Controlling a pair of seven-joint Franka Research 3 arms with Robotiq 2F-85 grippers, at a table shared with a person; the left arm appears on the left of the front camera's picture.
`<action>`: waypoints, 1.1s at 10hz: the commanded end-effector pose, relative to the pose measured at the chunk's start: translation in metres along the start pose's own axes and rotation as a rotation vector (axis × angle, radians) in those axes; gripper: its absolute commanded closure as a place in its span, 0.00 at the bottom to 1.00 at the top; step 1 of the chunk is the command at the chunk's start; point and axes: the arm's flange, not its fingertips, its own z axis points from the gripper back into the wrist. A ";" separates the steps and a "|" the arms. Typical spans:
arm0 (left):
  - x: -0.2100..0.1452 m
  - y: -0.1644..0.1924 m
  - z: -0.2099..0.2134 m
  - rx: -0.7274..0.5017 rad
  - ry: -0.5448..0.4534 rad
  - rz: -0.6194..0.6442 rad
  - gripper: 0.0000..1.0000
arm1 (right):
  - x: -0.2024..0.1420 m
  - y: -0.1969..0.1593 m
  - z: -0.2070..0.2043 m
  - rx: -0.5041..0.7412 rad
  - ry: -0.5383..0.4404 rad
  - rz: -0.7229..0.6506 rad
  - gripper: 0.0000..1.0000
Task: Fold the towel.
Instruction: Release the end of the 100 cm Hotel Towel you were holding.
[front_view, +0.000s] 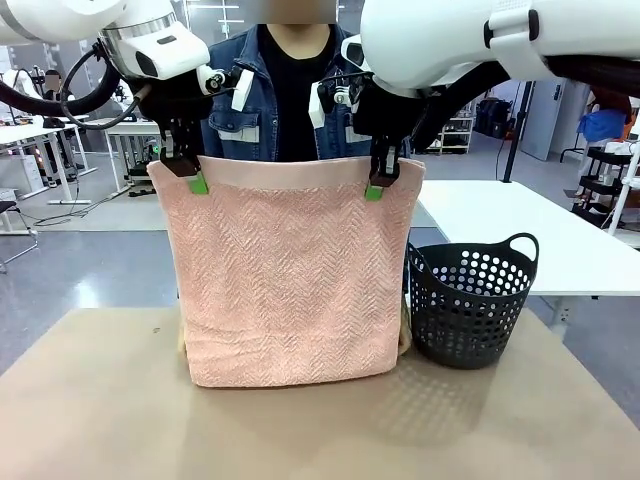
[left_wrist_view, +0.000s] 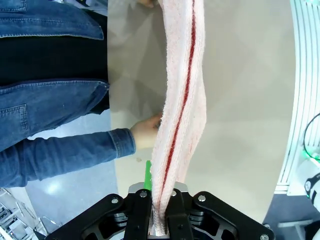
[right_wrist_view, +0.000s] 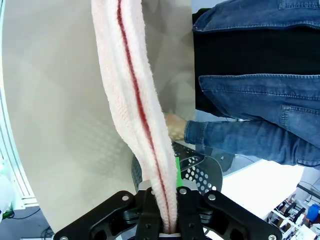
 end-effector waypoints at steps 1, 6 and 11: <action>-0.001 0.000 0.003 0.009 0.010 -0.005 1.00 | -0.002 0.000 0.003 -0.006 0.003 0.012 1.00; -0.001 0.000 0.003 0.009 0.010 -0.005 1.00 | -0.002 0.000 0.003 -0.006 0.003 0.012 1.00; -0.001 0.000 0.003 0.009 0.010 -0.005 1.00 | -0.002 0.000 0.003 -0.006 0.003 0.012 1.00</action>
